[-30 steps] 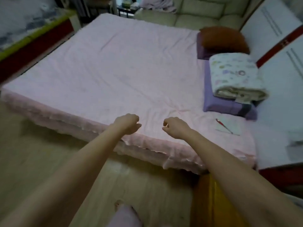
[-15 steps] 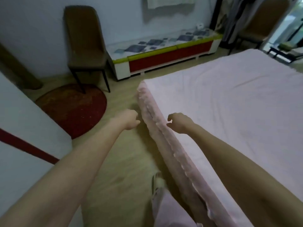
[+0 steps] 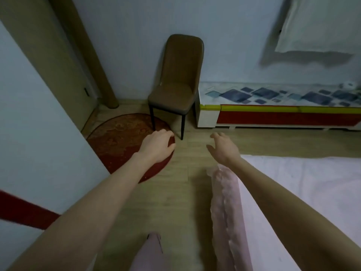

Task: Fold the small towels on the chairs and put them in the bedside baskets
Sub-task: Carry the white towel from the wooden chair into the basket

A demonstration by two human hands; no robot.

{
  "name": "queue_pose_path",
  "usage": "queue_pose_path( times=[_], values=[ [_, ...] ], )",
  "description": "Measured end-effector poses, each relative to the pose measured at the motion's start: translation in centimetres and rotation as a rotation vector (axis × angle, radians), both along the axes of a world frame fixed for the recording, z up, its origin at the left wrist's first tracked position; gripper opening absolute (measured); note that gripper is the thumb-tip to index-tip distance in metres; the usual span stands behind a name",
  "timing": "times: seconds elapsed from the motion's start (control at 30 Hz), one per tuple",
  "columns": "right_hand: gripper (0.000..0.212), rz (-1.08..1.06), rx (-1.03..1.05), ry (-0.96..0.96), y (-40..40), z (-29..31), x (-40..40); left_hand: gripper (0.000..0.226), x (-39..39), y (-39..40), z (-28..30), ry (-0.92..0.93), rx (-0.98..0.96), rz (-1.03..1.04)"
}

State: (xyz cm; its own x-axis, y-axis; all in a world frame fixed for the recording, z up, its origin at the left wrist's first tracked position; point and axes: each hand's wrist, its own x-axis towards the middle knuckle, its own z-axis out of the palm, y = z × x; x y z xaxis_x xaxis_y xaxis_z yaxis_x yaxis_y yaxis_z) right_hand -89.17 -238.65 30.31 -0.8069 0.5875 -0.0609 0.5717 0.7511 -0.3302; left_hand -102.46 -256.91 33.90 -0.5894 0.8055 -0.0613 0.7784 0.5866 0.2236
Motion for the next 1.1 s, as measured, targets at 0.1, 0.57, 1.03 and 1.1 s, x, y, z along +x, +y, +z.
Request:
queue_pose_path(
  times=[0.1,0.57,1.03,1.1],
  values=[
    [0.051,-0.024,0.059,0.017,5.1,-0.7,-6.9,0.044,-7.3,5.6,-0.9,0.019,0.057,-0.005],
    [0.039,-0.551,0.047,0.091,35.2,-1.0,-17.0,0.047,-24.3,46.5,-1.5,0.092,-0.123,-0.572],
    [0.039,-1.012,0.026,0.071,71.6,-1.7,-8.4,0.043,-16.6,92.7,-1.8,0.159,-0.062,-1.017],
    [0.040,-1.084,0.025,0.062,76.7,-1.8,-6.2,0.045,-14.3,99.3,-2.0,0.143,-0.068,-1.067]
  ],
)
